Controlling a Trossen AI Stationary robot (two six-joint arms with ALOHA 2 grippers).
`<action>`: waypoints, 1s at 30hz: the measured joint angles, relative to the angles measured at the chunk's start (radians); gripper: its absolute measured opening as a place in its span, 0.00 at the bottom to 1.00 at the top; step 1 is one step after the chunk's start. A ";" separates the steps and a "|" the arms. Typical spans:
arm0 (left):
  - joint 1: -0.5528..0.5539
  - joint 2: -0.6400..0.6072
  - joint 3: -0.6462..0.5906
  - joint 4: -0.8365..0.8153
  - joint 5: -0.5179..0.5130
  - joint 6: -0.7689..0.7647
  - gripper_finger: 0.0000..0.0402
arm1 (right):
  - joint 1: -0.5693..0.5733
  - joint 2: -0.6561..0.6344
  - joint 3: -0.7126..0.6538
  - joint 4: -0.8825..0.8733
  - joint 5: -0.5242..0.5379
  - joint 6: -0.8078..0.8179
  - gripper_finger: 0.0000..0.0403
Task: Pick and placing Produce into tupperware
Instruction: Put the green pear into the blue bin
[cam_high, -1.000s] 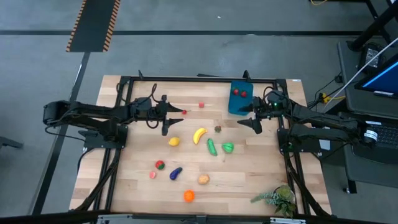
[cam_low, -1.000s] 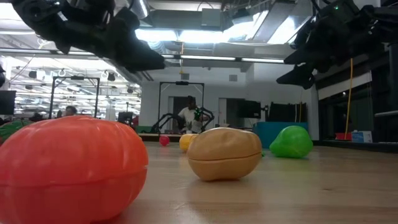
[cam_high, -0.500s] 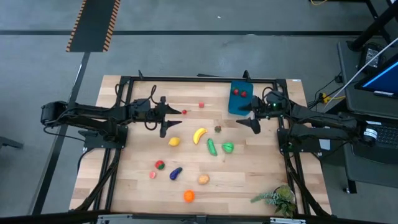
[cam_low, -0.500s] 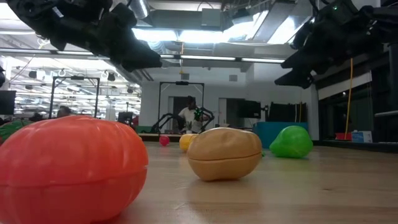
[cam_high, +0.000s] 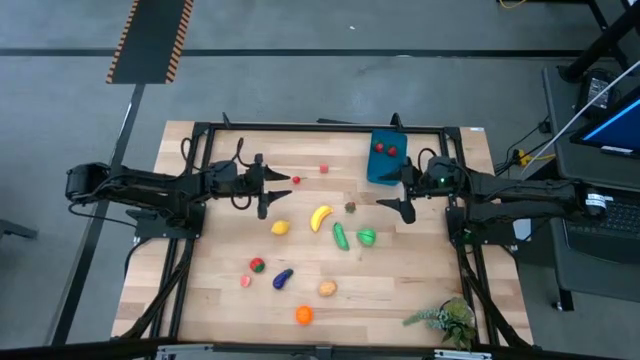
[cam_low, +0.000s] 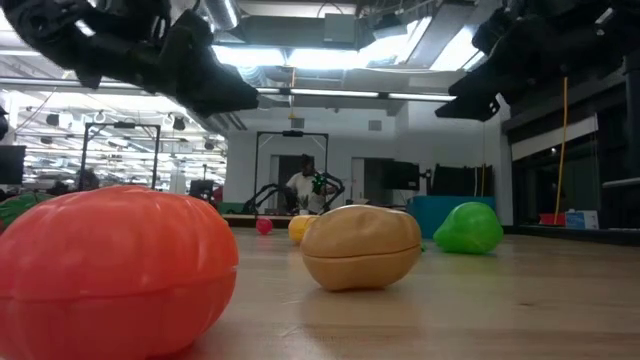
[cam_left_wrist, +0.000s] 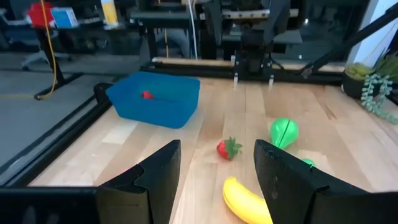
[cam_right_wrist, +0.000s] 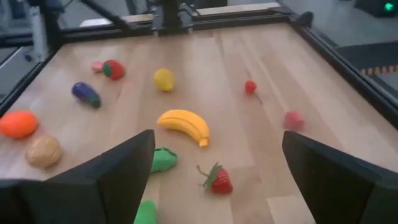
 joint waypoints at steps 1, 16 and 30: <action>0.000 0.000 -0.019 0.028 0.000 -0.001 0.49 | 0.013 0.000 0.000 -0.001 0.002 -0.005 0.88; 0.001 0.000 -0.124 0.162 0.004 -0.002 0.49 | 0.188 0.054 0.000 -0.093 0.179 0.055 0.88; 0.001 0.000 -0.124 0.158 0.004 0.000 0.49 | 0.328 0.351 0.267 -0.456 0.247 0.158 0.84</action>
